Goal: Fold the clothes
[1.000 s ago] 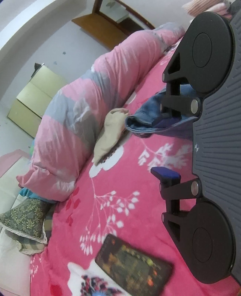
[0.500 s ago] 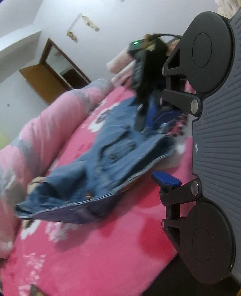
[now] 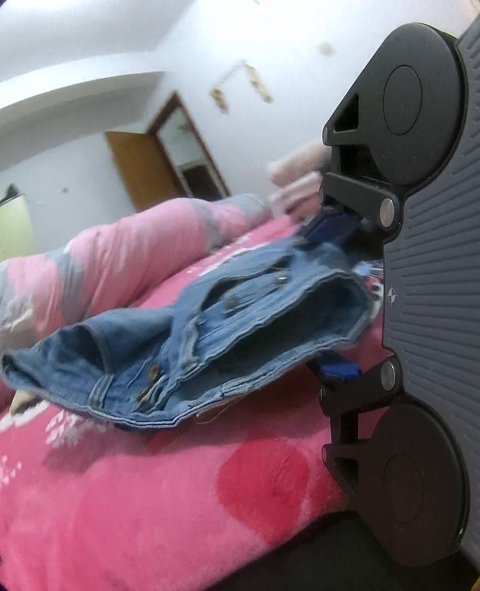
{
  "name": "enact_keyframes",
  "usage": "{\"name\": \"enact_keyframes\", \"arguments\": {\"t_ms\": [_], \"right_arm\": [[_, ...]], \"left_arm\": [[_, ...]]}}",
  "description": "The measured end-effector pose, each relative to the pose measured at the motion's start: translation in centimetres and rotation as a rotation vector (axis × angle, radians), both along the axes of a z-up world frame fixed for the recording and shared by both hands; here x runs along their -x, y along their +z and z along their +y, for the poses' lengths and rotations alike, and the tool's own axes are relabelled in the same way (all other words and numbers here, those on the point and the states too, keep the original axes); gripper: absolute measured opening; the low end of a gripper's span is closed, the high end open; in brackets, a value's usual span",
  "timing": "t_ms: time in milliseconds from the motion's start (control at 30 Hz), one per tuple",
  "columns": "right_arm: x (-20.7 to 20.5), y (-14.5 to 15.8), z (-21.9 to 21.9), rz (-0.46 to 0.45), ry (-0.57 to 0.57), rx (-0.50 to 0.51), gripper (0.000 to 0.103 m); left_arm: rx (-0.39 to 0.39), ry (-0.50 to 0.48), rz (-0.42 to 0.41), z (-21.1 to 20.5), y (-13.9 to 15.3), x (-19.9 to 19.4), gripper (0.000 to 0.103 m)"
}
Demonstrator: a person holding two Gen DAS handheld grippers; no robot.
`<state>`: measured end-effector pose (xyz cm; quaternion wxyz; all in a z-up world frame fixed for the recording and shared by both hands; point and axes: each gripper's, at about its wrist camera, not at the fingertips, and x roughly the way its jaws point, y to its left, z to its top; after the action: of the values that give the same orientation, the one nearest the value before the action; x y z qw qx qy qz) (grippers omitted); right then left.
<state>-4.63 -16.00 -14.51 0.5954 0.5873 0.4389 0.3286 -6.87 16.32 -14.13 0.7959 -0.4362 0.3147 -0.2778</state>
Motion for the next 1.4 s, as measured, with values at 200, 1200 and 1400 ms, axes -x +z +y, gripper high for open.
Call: {"name": "enact_keyframes", "arguments": {"t_ms": [200,1200,1400], "right_arm": [[1.2,2.1,-2.9,-0.055,0.08,0.108,0.037],[-26.1,9.8,20.7,-0.964,0.821,0.958,0.101],[-25.0,6.9,22.2,-0.921,0.869,1.1,0.048]], "left_arm": [[0.014,0.018,0.043,0.4,-1.1,-0.5,0.045],[-0.081,0.188,-0.066,7.0,2.0,1.5,0.009],[-0.158,0.212,-0.063,6.5,2.6,2.4,0.009]]}}
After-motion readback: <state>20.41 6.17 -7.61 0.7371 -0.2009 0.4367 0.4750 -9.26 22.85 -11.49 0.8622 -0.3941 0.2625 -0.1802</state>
